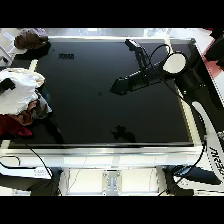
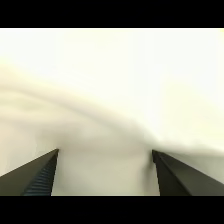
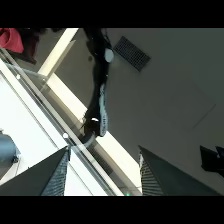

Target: Fold the shirts.

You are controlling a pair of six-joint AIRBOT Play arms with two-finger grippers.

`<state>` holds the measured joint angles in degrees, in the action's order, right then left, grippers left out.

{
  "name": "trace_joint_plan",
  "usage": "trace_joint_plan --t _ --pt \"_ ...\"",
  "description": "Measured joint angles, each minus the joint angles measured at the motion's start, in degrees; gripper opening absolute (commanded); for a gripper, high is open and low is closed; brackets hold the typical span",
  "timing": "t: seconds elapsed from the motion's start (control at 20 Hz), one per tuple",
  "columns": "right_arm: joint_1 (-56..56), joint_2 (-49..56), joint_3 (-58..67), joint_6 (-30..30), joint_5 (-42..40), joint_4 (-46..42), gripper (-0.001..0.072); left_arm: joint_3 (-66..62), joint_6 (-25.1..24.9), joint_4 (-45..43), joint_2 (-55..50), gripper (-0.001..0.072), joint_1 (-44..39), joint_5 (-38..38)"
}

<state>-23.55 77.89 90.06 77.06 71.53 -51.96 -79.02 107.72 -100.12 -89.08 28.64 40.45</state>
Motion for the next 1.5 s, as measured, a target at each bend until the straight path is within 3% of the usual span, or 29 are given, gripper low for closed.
trace_joint_plan --t 0.05,0.1,0.15,0.45,0.7,0.9,1.1,1.3,1.35,1.4,1.45,1.5 --pt "0.0 0.0 0.0 0.0 -0.3 0.2 0.0492 0.0 0.3 1.0 -1.2 0.0556 0.2 -0.9" --pt "0.0 0.0 0.0 0.0 -0.7 0.5 0.0492 0.0 0.7 2.1 -2.2 0.0118 0.4 -2.2" --pt "0.0 0.0 0.0 0.0 -0.9 0.8 0.0492 0.0 0.9 3.0 -2.8 0.0006 0.5 -3.7" --pt "0.0 0.0 0.3 0.0 -4.0 3.3 0.0491 -0.1 1.3 5.4 -0.6 0.0008 0.8 -10.4" --pt "0.0 0.0 3.5 0.0 -5.0 3.7 0.0491 -0.1 1.4 5.7 11.3 0.0008 -1.6 -10.5" --pt "0.0 -0.1 12.0 0.0 -3.9 2.9 0.0491 -0.1 1.3 6.9 24.2 0.0008 -9.2 -8.2" --pt "0.0 -2.0 24.9 0.0 1.0 -1.8 0.049 -0.1 -1.5 13.1 33.7 0.0008 -22.4 0.1" --pt "0.0 -9.3 30.1 0.0 1.7 -10.8 0.049 0.4 -4.1 17.8 35.4 0.0029 -39.6 9.6" --pt "0.0 -11.5 30.7 0.0 1.4 -13.4 0.049 0.5 -4.4 18.0 34.8 0.0246 -43.8 10.6" --pt "0.0 -13.7 31.1 0.0 1.1 -16.1 0.049 0.6 -4.8 17.6 33.9 0.0612 -47.7 10.9" --pt "0.0 -15.7 31.4 0.0 1.0 -18.6 0.049 0.7 -5.4 15.7 33.2 0.0717 -50.7 10.7" --pt "0.0 -17.6 31.6 -0.1 1.2 -21.1 0.0488 0.7 -5.6 12.9 32.8 0.072 -53.0 9.9"
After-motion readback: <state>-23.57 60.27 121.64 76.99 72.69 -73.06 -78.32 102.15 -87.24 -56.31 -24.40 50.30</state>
